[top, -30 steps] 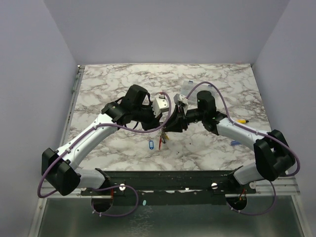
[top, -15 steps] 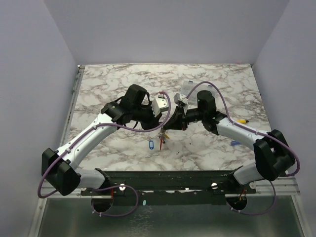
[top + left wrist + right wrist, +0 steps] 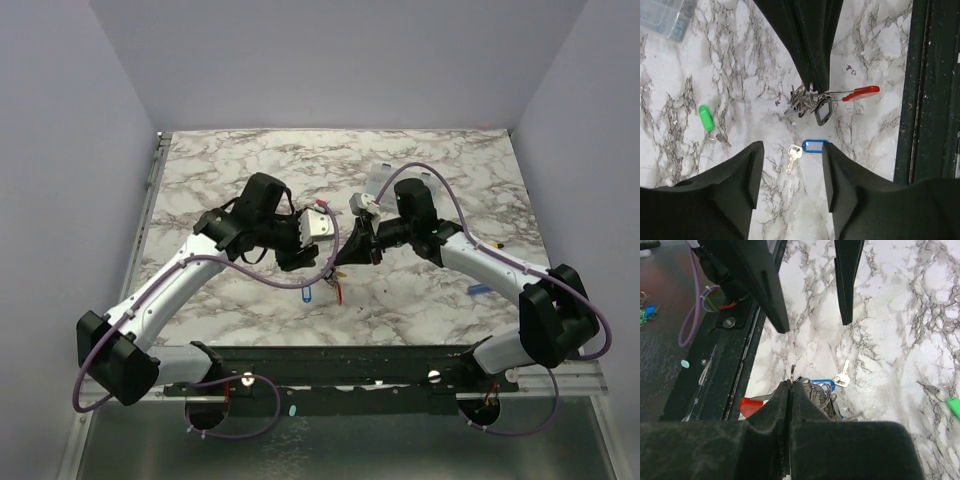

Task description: Remove the keys from the keyring

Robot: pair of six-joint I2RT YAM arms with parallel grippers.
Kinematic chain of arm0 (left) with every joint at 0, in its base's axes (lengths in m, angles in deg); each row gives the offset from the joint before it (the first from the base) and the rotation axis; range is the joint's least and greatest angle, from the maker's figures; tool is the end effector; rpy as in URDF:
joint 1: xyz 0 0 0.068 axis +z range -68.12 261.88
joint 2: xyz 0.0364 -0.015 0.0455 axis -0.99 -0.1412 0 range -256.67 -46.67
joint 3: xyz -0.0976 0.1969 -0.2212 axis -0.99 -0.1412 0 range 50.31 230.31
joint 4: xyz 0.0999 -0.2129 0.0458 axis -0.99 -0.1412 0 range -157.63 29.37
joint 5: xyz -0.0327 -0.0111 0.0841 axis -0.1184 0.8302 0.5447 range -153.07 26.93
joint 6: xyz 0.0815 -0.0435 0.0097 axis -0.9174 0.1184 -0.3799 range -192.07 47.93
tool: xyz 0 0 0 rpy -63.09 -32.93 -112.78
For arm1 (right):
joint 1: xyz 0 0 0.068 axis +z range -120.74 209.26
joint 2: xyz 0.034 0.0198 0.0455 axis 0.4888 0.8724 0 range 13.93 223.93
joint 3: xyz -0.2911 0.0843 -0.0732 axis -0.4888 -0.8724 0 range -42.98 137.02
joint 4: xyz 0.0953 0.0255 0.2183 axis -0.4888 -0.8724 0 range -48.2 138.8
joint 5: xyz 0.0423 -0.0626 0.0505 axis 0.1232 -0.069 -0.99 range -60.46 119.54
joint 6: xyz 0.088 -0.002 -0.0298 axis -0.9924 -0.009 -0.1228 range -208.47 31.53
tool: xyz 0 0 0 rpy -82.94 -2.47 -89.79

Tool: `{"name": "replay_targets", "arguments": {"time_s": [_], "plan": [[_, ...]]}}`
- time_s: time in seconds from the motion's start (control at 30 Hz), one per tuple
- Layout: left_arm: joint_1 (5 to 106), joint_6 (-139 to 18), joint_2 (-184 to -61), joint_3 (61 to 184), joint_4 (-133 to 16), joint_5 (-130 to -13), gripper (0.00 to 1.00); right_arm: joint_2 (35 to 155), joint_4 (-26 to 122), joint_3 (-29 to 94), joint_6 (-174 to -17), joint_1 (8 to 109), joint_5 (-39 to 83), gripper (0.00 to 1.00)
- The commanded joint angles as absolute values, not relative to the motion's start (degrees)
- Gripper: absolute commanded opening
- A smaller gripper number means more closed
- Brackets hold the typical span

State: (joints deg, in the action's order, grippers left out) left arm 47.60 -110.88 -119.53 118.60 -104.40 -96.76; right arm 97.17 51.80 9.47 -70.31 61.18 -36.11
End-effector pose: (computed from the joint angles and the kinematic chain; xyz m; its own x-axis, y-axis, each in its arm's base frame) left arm 0.1816 -0.1799 0.3390 0.0038 0.6285 -0.7778 0.9895 0.1101 0.0937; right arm 0.2152 0.2239 0.3031 -0.0948 -0.2106 -0.9730 -0.9805 -0.1491 0.1278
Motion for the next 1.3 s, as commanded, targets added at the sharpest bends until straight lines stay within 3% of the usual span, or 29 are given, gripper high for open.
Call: {"name": "replay_targets", "arguments": {"time_s": [0.0, 0.17, 0.57, 0.67, 0.8, 1.0, 1.1, 1.27], "plan": [[47.83, -118.68, -117.10, 115.21, -101.69, -103.63, 0.73, 95.51, 48.89, 11.28, -67.02, 61.69, -39.61, 0.01], [47.36, -117.61, -117.94, 111.02, -96.40, -107.53, 0.80, 95.07, 50.36, 11.08, -68.39, 61.65, -40.67, 0.01], [42.77, -106.04, -119.55, 102.34, -80.09, -107.82, 0.74, 95.58, 53.68, 10.57, -72.13, 61.68, -40.33, 0.01], [42.60, -103.18, -119.80, 101.49, -76.72, -107.04, 0.62, 95.65, 54.53, 10.19, -72.84, 61.68, -40.39, 0.01], [42.60, -101.66, -118.72, 101.27, -76.14, -105.65, 0.36, 95.58, 55.46, 9.71, -73.34, 61.53, -40.11, 0.00], [42.97, -101.22, -115.23, 100.12, -76.99, -104.11, 0.06, 95.40, 54.74, 9.49, -72.59, 61.23, -39.43, 0.01], [43.12, -103.31, -113.39, 99.52, -79.70, -102.60, 0.01, 94.86, 52.90, 9.65, -70.86, 60.52, -39.22, 0.01], [43.44, -104.94, -110.75, 98.18, -81.79, -99.93, 0.01, 94.05, 44.44, 11.69, -62.89, 60.31, -37.11, 0.01]]}}
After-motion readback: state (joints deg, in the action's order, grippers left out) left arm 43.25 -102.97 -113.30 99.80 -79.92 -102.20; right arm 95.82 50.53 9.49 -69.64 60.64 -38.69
